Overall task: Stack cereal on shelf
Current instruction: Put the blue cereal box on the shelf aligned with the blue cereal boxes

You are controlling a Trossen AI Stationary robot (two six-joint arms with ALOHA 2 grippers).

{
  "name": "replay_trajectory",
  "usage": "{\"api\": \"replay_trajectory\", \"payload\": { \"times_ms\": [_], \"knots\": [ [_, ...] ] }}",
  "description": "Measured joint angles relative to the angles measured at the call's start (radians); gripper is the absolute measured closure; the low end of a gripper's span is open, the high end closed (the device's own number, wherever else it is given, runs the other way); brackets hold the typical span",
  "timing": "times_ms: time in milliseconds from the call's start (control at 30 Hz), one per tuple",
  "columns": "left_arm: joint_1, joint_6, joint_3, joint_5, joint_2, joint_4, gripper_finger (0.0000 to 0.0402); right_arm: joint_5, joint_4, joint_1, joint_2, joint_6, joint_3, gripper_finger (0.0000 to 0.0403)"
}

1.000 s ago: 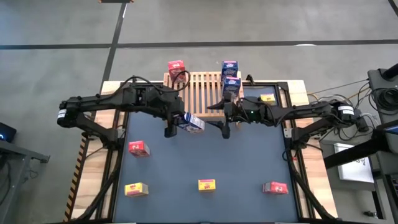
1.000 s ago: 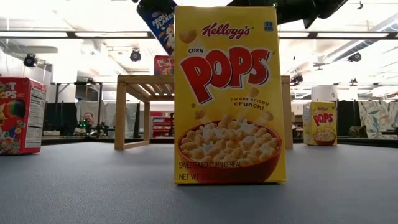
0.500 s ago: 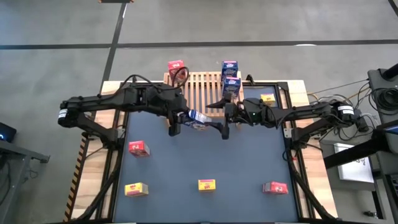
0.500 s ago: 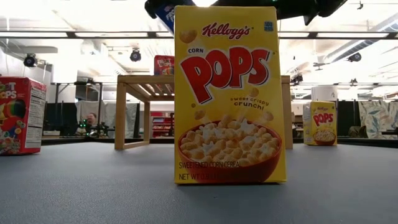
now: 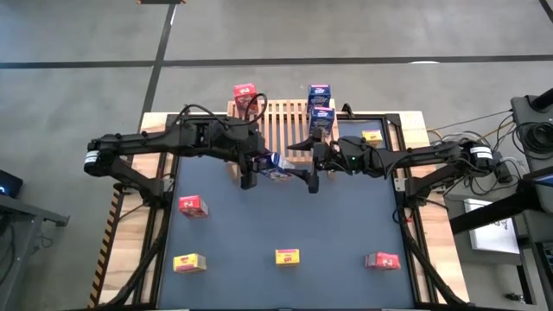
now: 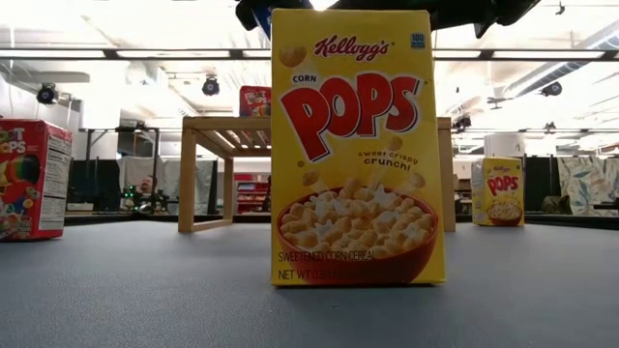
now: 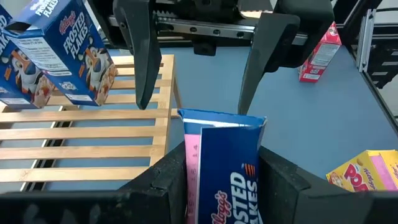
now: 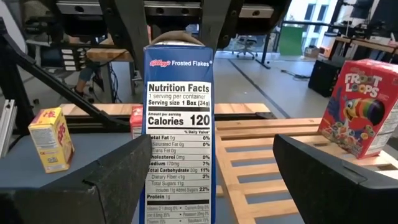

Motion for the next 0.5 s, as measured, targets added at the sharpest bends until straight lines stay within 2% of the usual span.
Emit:
{"api": "replay_trajectory", "payload": {
  "times_ms": [500],
  "knots": [
    [0.000, -0.002, 0.001, -0.007, 0.011, 0.034, 0.0272, -0.007, 0.011, 0.034, 0.002, 0.035, 0.000, 0.0073]
  ]
}}
